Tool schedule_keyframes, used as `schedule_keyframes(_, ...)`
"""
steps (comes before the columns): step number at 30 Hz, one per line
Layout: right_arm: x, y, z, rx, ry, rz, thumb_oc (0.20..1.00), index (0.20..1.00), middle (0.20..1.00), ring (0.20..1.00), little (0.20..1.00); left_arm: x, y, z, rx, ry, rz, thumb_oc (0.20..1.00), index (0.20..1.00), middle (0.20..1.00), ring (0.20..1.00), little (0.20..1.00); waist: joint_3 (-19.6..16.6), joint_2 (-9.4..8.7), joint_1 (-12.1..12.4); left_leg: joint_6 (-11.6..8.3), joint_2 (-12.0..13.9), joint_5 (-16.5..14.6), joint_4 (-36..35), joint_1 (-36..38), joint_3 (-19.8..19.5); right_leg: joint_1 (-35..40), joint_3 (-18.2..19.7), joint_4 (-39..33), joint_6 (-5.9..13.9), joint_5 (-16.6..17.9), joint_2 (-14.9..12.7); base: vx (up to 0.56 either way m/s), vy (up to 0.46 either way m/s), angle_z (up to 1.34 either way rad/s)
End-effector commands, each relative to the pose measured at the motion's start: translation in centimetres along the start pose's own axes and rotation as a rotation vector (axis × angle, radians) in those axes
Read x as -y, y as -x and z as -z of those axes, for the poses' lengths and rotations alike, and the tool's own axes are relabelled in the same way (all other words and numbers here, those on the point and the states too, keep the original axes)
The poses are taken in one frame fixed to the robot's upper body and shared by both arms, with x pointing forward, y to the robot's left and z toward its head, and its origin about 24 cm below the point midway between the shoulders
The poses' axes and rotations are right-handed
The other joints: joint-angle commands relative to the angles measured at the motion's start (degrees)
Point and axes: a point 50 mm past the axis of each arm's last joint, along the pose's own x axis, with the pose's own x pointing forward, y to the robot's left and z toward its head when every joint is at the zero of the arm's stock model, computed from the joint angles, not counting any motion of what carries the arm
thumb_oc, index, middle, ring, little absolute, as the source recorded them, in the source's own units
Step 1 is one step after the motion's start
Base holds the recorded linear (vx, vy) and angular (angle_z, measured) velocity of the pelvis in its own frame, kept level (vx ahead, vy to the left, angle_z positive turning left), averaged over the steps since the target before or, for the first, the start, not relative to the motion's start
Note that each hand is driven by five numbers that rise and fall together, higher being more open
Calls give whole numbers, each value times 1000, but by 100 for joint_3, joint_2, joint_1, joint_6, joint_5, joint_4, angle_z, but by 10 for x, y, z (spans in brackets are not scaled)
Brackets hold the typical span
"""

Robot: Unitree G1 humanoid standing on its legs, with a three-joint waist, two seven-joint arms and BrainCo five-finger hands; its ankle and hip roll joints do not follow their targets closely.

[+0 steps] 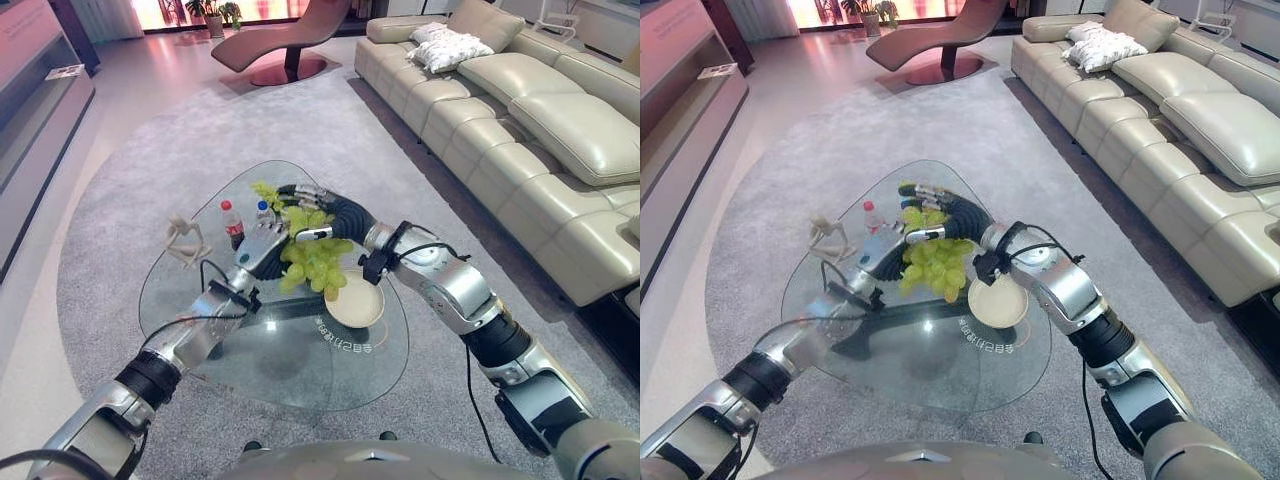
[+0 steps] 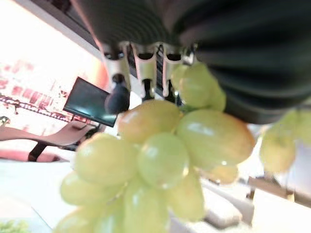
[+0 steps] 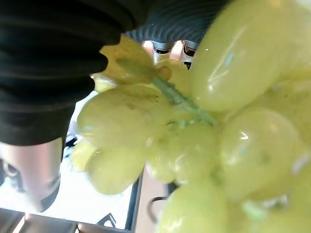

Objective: Pick up fruits into the plate

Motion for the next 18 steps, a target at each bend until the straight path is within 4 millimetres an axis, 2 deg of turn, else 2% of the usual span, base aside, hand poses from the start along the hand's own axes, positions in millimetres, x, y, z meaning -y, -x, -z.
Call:
schedule_keyframes(1,11,0,-36,128,211,-36,1000,1000,1000,1000,1000,-55,-43,-6,3,51,-47,200,200,200,200,200,-64,-90,22,138,-29,-349,113,-184,-57,78,-194,228,135,-299,-227,-46,-4,6)
schedule_keyframes(2,10,7,-36,153,261,-62,1000,1000,1000,1000,1000,-38,-36,3,-31,293,-55,200,200,200,200,200,-35,-91,-18,152,-26,-356,105,-184,-47,57,-138,232,131,-298,-195,-20,-7,4)
schedule_keyframes(5,7,18,-34,170,321,-113,1000,1000,1000,1000,1000,-3,-13,15,-50,348,-46,200,200,200,200,200,16,-105,-82,151,-7,-438,96,-92,20,112,-65,222,134,-358,-155,8,-2,-1)
schedule_keyframes(7,12,22,-34,151,321,-111,1000,1000,1000,1000,1000,2,-4,23,-49,326,-73,200,200,200,200,200,29,-132,-112,147,6,-439,104,-79,79,114,-50,221,131,-353,-155,-5,-7,-6)
schedule_keyframes(12,22,25,-31,122,291,-125,1000,1000,1000,1000,1000,-13,-1,33,11,260,-134,200,200,200,200,200,-5,-137,-171,114,26,-410,104,-59,141,127,-61,202,135,-317,-178,15,3,-10)
schedule_keyframes(15,22,25,-30,113,280,-120,1000,1000,1000,1000,1000,-22,-4,29,38,247,-161,200,200,200,200,200,-9,-126,-169,105,30,-407,112,-57,146,138,-73,199,137,-313,-195,0,0,0)
schedule_keyframes(18,17,26,-27,110,269,-106,1000,1000,1000,1000,1000,-38,-9,17,72,261,-201,200,200,200,200,200,5,-107,-131,93,34,-398,125,-69,133,144,-112,209,141,-309,-225,0,0,0)
